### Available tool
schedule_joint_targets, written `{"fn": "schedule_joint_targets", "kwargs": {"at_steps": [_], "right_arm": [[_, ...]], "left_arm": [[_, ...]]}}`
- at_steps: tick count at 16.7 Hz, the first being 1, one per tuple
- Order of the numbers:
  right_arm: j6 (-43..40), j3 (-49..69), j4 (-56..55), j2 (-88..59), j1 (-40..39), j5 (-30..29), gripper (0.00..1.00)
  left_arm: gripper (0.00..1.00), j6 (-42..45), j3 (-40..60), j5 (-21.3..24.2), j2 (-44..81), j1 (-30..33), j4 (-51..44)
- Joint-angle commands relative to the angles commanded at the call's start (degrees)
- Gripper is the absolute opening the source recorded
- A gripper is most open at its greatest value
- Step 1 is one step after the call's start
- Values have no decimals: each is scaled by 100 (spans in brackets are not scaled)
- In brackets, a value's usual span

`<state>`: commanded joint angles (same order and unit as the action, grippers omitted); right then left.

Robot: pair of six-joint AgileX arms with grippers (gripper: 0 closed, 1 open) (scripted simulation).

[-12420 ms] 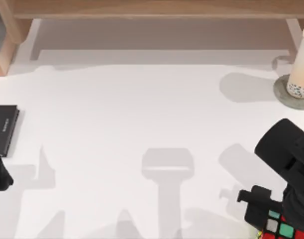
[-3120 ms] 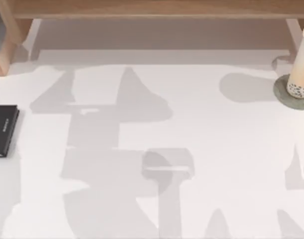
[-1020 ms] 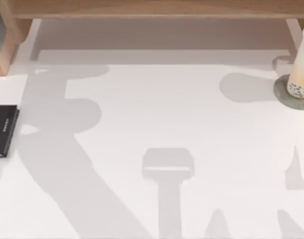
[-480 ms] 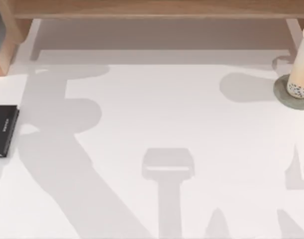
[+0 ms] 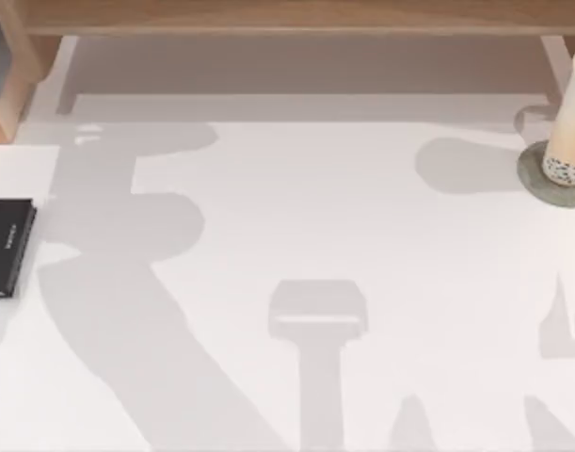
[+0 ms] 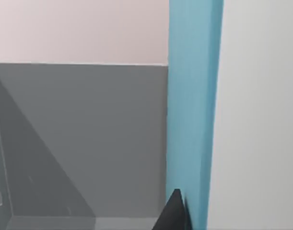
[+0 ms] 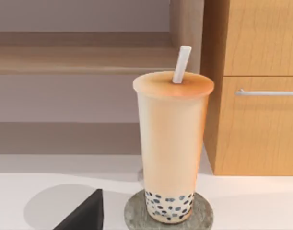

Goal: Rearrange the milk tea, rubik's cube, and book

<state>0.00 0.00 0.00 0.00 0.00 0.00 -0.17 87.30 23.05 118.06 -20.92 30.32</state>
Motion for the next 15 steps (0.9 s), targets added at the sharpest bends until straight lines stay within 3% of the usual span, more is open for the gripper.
{"fn": "schedule_joint_targets", "kwargs": {"at_steps": [5,8,11,15], "right_arm": [[0,0,0,0,0,0,100],[0,0,0,0,0,0,100],[0,0,0,0,0,0,100],[0,0,0,0,0,0,100]], "left_arm": [[0,61,-18,9,-31,25,4],[0,584,-312,71,-414,-32,17],[0,1657,-880,154,-1052,-220,59],[0,3745,-1986,299,-2007,-497,189]]}}
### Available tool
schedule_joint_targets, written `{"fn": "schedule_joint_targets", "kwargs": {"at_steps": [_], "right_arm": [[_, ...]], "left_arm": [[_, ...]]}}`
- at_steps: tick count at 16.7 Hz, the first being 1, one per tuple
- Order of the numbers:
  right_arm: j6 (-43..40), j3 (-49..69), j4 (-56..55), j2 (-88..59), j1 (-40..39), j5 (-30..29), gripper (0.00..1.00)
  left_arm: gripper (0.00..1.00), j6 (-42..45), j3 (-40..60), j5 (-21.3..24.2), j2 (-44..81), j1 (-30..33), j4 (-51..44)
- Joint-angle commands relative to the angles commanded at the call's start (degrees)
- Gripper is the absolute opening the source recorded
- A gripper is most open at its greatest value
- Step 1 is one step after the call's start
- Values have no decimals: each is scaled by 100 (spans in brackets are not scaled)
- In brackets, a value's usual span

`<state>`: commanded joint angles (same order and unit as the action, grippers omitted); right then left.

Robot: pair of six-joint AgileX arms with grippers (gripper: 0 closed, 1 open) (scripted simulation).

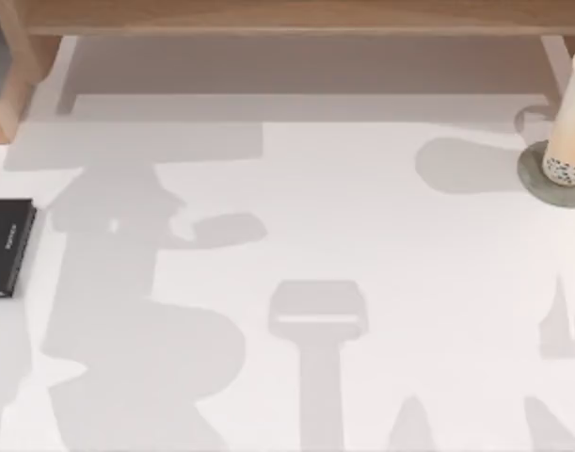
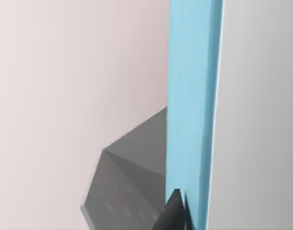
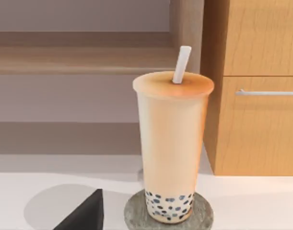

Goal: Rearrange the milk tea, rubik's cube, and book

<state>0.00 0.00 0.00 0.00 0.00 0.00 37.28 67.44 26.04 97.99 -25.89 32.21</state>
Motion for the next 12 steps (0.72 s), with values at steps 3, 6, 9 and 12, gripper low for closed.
{"fn": "schedule_joint_targets", "kwargs": {"at_steps": [3,6,9,12], "right_arm": [[0,0,0,0,0,0,100],[0,0,0,0,0,0,100],[0,0,0,0,0,0,100],[0,0,0,0,0,0,100]], "left_arm": [[0,1815,-1004,97,-612,-198,170],[0,3614,-2062,182,-981,-375,395],[0,5143,-3064,226,-997,-418,624],[0,6246,-3921,184,-688,-362,777]]}}
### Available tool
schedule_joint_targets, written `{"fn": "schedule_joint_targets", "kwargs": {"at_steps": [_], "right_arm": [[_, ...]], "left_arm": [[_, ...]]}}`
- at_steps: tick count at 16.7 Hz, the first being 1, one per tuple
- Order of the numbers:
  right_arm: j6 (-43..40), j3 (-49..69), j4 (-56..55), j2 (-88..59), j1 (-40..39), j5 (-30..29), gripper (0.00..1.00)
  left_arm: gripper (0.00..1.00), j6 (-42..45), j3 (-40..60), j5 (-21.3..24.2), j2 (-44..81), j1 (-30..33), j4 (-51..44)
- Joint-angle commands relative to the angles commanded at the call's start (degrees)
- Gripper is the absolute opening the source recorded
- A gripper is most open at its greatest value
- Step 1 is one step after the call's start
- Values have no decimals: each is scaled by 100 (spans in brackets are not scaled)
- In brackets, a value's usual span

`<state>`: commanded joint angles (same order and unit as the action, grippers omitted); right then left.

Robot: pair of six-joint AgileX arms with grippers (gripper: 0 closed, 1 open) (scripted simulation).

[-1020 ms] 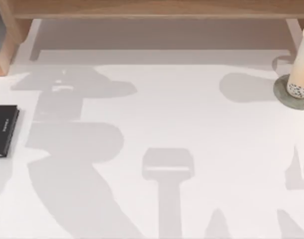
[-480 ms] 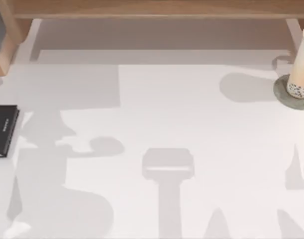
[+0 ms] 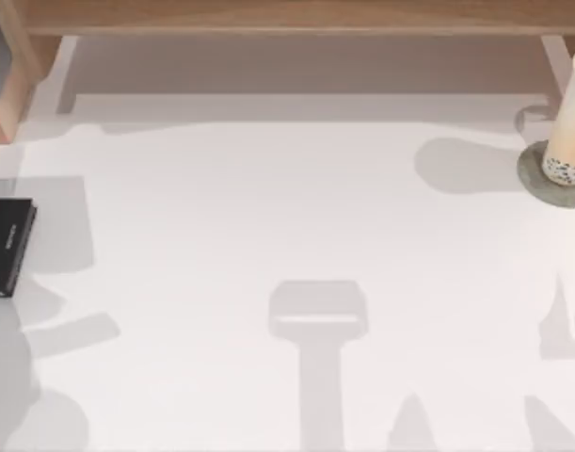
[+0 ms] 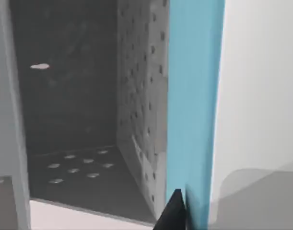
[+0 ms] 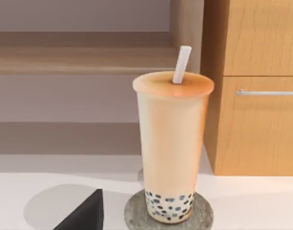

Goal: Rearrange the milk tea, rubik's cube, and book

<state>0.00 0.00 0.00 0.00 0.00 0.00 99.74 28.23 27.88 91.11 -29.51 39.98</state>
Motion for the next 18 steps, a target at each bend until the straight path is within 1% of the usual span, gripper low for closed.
{"fn": "schedule_joint_targets", "kwargs": {"at_steps": [2,5,18], "right_arm": [[0,0,0,0,0,0,100],[0,0,0,0,0,0,100],[0,0,0,0,0,0,100]], "left_arm": [[0,458,-438,-57,245,42,65],[0,741,-783,-97,438,78,110],[0,711,-716,-144,584,137,195]]}}
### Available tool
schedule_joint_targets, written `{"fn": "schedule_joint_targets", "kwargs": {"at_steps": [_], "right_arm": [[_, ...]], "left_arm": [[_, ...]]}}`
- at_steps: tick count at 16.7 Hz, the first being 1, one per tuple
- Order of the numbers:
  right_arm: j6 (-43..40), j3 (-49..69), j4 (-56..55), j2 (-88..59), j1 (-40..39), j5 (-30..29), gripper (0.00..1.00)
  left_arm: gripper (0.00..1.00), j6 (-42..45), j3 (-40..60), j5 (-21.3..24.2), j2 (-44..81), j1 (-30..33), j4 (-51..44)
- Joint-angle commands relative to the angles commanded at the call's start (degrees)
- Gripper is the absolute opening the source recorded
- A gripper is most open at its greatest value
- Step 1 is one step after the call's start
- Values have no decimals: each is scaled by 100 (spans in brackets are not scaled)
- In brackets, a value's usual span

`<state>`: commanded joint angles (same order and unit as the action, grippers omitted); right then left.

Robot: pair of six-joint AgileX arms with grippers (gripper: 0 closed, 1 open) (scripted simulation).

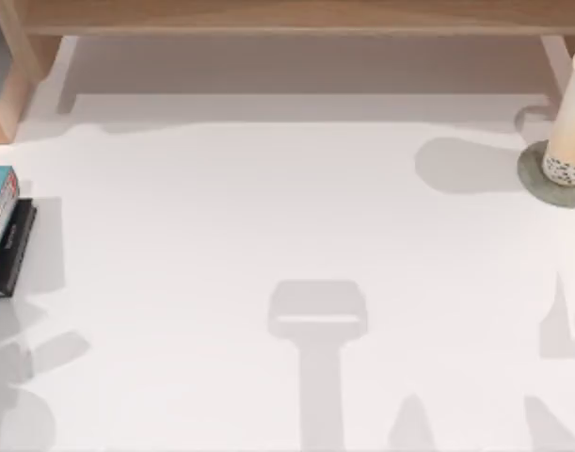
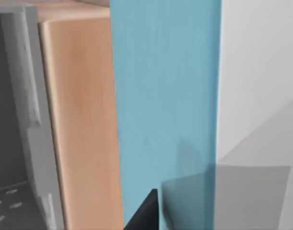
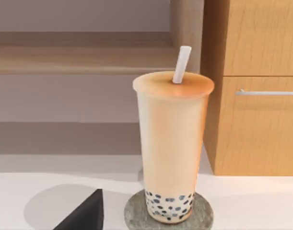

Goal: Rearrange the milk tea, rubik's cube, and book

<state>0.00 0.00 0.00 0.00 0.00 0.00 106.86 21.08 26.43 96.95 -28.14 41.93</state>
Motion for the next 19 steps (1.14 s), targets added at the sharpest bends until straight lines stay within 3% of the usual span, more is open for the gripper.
{"fn": "schedule_joint_targets", "kwargs": {"at_steps": [13,19], "right_arm": [[0,0,0,0,0,0,100],[0,0,0,0,0,0,100]], "left_arm": [[98,0,0,0,0,0,0],[100,0,0,0,0,0,0]]}}
